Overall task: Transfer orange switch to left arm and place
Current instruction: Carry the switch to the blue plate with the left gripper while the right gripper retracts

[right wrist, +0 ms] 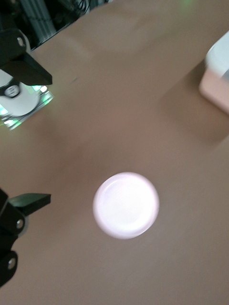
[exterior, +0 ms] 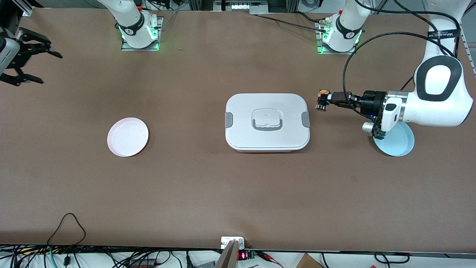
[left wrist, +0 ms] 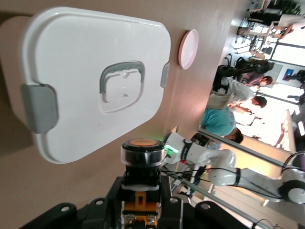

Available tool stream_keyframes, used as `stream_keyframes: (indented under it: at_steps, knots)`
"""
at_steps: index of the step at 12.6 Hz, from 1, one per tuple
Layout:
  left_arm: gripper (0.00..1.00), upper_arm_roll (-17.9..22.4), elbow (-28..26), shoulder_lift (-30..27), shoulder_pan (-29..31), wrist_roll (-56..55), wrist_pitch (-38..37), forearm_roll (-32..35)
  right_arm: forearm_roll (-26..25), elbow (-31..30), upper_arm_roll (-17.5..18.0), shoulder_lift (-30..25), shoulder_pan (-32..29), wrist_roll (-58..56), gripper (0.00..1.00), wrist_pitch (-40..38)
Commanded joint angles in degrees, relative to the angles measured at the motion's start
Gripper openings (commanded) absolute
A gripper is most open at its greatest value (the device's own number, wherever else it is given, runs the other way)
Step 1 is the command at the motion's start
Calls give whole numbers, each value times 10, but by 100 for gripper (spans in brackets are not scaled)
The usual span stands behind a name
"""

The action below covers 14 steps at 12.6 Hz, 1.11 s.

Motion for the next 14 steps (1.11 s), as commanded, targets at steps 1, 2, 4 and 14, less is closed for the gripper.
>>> stream_keyframes:
  at_steps: [1,2,4,14]
  knots:
    - [0,2,1,-24,10,80,-10,83,-90,16,-8,11,-2,26,100,-12]
    - [0,1,1,-26,13,123,-10,111,-110,31,-7,15,-1,37,100,-12]
    - [0,0,2,-27,17,202,-10,174,-119,32,-7,16,-1,112,100,7]
    - [0,-5,16,-26,20,488,33,435,-113,21,-5,63,106,470,100,112]
